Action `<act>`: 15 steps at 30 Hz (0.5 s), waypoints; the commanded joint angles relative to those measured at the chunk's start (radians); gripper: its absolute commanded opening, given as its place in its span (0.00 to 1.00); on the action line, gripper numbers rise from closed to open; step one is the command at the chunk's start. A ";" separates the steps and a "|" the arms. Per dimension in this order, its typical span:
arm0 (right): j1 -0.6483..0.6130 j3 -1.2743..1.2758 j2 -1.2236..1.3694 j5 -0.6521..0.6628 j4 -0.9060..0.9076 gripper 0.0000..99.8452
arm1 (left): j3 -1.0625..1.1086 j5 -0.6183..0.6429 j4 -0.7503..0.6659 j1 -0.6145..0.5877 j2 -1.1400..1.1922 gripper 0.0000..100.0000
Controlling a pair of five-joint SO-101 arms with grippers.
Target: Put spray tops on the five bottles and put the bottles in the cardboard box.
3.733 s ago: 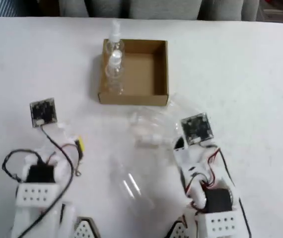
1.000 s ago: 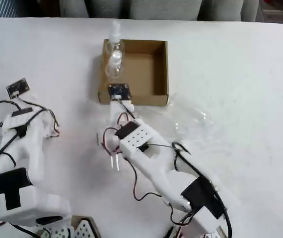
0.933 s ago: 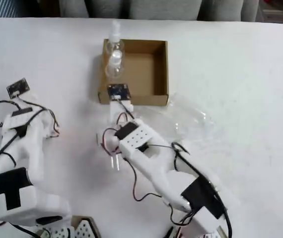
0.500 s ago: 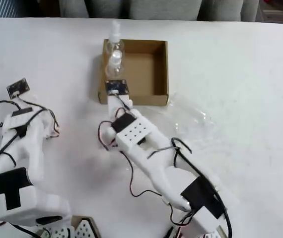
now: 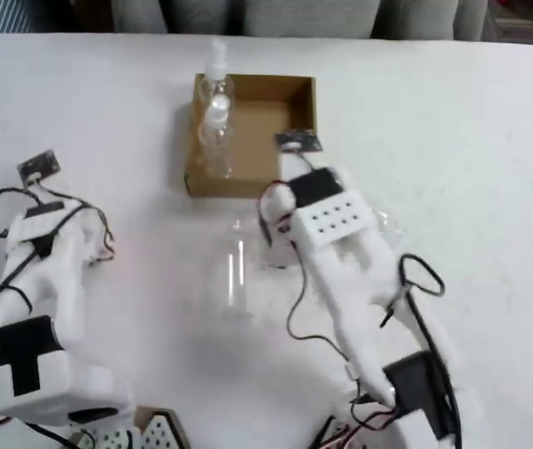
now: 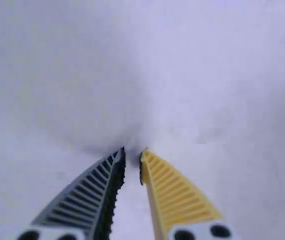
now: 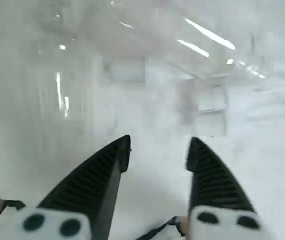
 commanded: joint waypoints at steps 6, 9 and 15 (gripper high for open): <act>0.288 0.203 -0.139 0.077 -0.226 0.02 | 0.003 0.003 0.075 0.114 -0.208 0.06; 0.406 0.279 -0.159 0.103 -0.314 0.02 | 0.058 0.003 0.075 0.180 -0.338 0.07; 0.499 0.328 -0.156 0.292 -0.344 0.02 | 0.149 0.003 0.083 0.418 -0.565 0.07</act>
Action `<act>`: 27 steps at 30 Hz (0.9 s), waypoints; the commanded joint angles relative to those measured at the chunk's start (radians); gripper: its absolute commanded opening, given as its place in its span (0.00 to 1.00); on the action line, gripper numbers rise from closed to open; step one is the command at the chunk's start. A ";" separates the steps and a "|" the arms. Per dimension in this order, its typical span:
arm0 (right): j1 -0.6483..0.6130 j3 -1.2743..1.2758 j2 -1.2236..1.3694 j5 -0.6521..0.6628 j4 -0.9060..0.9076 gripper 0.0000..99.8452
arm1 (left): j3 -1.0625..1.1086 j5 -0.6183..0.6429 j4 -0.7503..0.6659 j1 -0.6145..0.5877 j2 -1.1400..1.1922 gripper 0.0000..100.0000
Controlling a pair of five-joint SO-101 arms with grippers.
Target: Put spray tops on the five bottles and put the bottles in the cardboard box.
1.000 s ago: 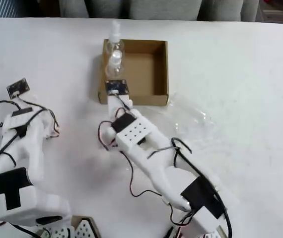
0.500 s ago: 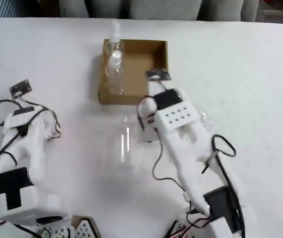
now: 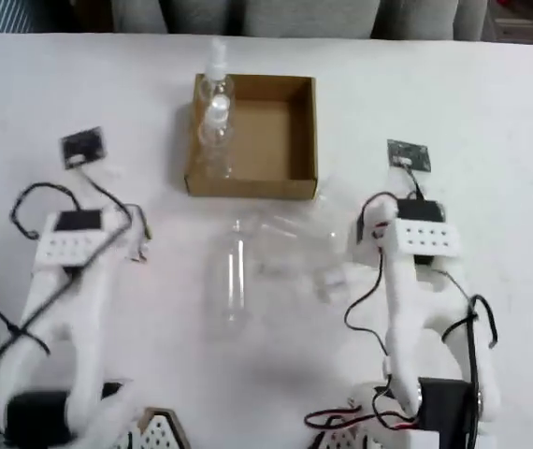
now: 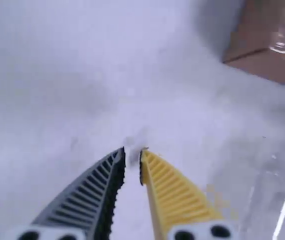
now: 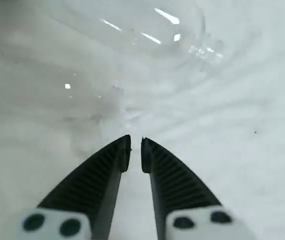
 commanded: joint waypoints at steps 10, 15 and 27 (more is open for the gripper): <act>0.137 0.052 -0.033 0.175 -0.044 0.02 | -0.040 -0.020 0.140 0.530 -0.213 0.07; 0.162 0.080 -0.033 0.209 -0.097 0.02 | -0.095 0.017 0.158 0.559 -0.209 0.07; 0.176 0.098 -0.031 0.210 -0.145 0.02 | -0.299 0.018 0.287 0.509 0.108 0.20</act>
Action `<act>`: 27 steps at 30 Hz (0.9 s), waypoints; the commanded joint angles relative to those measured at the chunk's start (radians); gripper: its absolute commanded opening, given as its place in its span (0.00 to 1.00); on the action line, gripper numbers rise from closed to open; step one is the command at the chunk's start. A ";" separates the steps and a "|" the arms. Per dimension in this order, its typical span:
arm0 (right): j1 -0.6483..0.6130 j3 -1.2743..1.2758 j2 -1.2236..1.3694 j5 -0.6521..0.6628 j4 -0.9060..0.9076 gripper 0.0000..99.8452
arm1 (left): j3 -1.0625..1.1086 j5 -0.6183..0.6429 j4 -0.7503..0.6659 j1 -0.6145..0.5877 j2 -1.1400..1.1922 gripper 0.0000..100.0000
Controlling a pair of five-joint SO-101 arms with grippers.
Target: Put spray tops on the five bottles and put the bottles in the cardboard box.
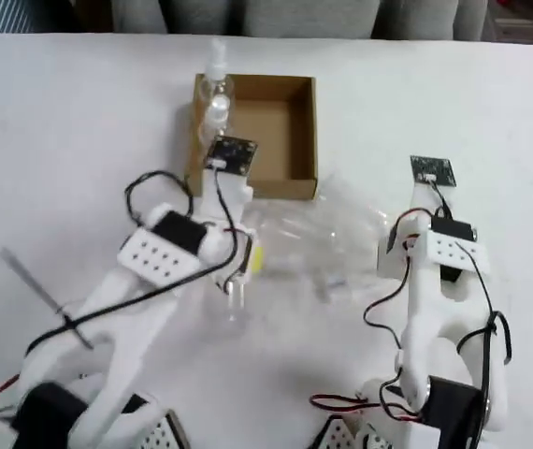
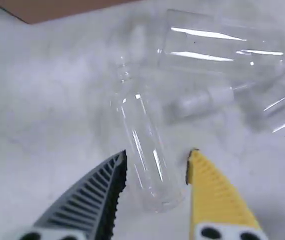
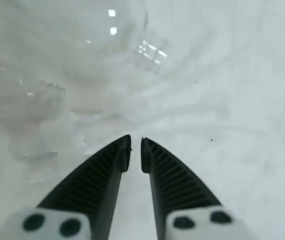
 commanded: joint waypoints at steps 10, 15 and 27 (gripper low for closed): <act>0.001 0.017 -0.030 0.011 -0.041 0.02 | -0.173 0.012 0.015 -0.093 0.249 0.20; 0.001 0.018 -0.030 0.011 -0.041 0.02 | -0.178 0.006 -0.026 -0.097 0.331 0.20; 0.001 0.020 -0.030 0.011 -0.041 0.02 | -0.313 0.014 -0.018 -0.130 0.572 0.20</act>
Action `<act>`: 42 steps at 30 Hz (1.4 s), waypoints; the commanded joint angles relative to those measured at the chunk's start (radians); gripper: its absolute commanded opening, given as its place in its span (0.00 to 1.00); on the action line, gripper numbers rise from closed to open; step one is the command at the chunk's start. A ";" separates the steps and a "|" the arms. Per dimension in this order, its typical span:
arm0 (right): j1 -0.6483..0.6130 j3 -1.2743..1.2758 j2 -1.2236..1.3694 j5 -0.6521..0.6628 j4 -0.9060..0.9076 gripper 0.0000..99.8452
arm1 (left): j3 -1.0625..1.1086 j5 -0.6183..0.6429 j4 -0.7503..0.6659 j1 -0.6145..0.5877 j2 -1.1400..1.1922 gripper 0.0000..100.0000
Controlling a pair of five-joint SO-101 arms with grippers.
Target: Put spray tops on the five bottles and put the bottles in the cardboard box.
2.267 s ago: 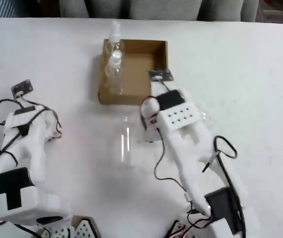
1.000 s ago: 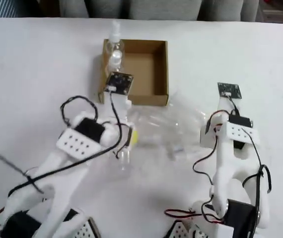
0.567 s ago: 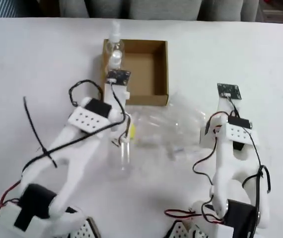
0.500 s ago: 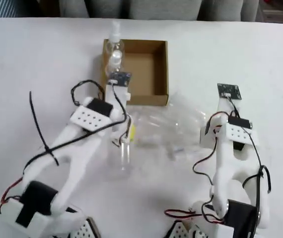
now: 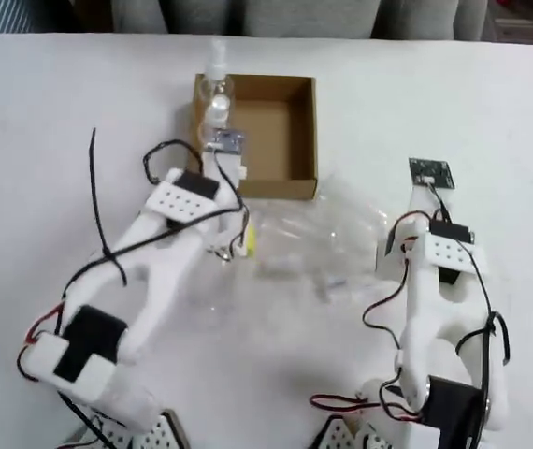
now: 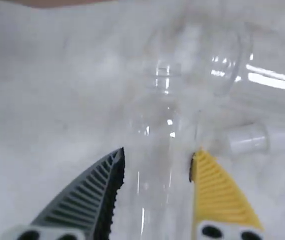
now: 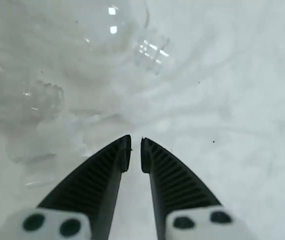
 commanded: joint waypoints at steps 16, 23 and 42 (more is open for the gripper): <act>0.002 -0.006 -0.031 0.011 -0.010 0.02 | -0.094 0.020 0.032 -0.018 0.120 0.36; 0.002 -0.006 -0.031 0.011 -0.010 0.02 | -0.086 0.046 -0.035 -0.018 0.124 0.35; 0.002 -0.006 -0.031 0.011 -0.010 0.02 | -0.172 0.052 -0.037 -0.042 0.255 0.27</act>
